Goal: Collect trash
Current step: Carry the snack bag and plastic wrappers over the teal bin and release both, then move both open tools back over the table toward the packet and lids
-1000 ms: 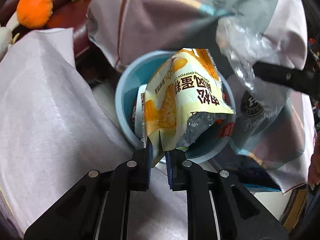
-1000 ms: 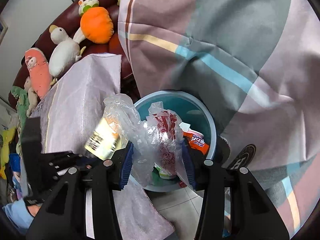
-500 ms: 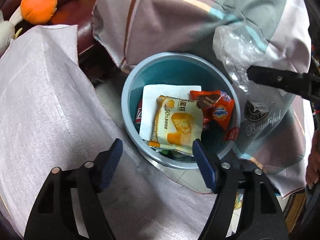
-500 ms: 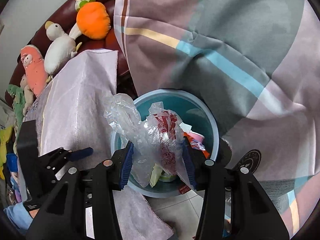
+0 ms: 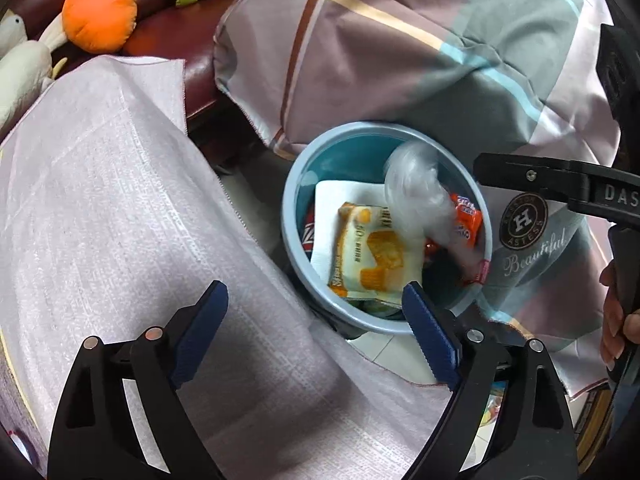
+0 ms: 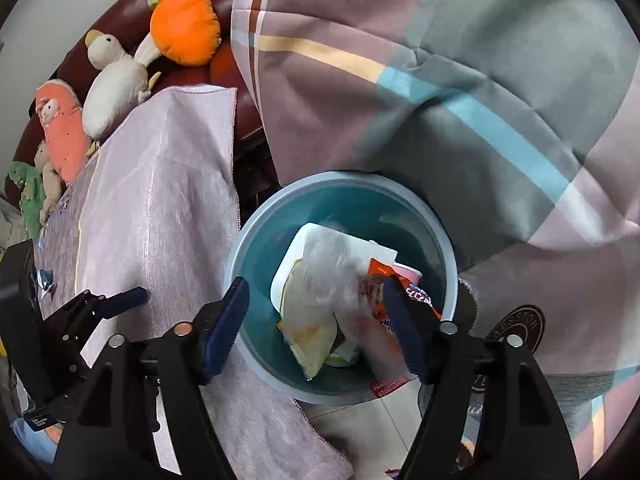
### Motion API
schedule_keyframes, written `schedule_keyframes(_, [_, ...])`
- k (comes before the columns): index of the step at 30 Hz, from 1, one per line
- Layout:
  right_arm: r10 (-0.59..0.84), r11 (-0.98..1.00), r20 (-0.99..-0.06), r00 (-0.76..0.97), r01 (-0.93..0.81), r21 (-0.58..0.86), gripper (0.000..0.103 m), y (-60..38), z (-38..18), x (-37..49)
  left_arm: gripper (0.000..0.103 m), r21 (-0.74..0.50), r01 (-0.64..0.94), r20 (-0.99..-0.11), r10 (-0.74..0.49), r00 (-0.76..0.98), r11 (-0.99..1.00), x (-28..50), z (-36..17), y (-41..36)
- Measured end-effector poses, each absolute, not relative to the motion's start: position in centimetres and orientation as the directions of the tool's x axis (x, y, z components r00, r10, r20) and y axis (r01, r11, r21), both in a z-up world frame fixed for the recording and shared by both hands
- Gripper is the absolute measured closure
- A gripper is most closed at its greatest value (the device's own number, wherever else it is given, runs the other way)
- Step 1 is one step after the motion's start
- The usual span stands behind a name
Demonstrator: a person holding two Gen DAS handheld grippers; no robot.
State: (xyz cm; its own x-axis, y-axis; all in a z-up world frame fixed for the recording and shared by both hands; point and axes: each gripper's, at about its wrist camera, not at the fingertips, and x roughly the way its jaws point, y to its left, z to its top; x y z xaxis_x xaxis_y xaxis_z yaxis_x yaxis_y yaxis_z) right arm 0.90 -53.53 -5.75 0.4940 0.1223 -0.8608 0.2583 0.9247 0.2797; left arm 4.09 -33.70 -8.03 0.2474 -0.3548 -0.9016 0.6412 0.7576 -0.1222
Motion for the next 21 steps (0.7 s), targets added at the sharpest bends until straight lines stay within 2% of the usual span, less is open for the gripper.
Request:
schedule_keyframes(2, [0.112,0.926,-0.863,0.492,0.263,0.270,0.030,-53.5,-5.6,0.7,0.013,-0.120,0.638,-0.901,-0.353,0.251,0.761,4.0,-7.8,-33.5])
schedule_keyframes(21, [0.069,0.946,-0.846,0.528,0.236,0.224,0.027,-49.2,-0.3,-3.1,0.012,-0.100,0.634,-0.847,-0.399,0.350,0.767,0.8,-1.8,-28.4])
